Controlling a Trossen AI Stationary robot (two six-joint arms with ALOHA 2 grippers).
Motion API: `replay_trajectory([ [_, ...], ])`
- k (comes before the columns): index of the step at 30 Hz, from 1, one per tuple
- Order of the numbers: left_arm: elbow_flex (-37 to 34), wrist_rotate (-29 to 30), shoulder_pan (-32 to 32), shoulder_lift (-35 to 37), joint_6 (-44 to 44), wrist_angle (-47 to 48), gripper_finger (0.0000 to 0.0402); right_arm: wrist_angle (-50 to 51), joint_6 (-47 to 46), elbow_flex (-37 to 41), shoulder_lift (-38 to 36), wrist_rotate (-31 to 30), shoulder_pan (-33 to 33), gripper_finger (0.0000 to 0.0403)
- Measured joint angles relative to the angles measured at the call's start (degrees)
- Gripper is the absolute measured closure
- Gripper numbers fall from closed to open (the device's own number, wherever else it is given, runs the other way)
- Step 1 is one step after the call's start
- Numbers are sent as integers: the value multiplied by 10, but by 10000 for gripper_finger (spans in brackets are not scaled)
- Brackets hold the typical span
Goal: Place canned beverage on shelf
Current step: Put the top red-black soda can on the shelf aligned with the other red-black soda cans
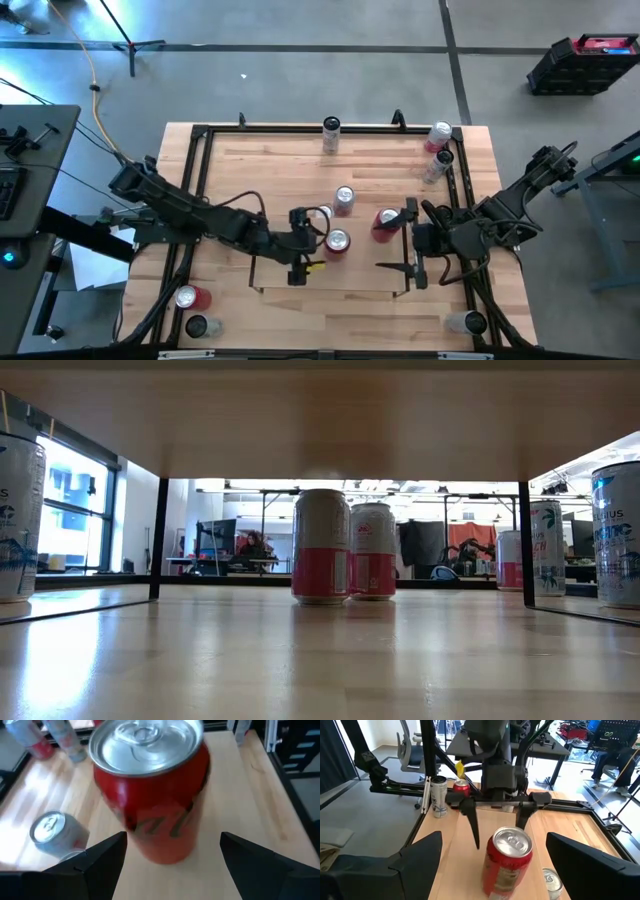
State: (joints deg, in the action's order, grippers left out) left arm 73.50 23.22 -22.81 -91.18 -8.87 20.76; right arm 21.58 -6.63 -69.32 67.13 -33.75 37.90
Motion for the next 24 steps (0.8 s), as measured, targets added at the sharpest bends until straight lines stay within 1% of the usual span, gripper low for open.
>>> replay_trajectory([
  [6, -2, -17, 0, -35, 12, -52, 100, 1, -8, 0, 0, 2, 0, 59],
  [14, -1, -15, 3, -69, 16, -123, 103, 4, -9, 0, 0, 2, 0, 59],
  [24, -1, -11, 11, -91, 23, -191, 105, 5, -9, 0, 0, 1, 0, 59],
])
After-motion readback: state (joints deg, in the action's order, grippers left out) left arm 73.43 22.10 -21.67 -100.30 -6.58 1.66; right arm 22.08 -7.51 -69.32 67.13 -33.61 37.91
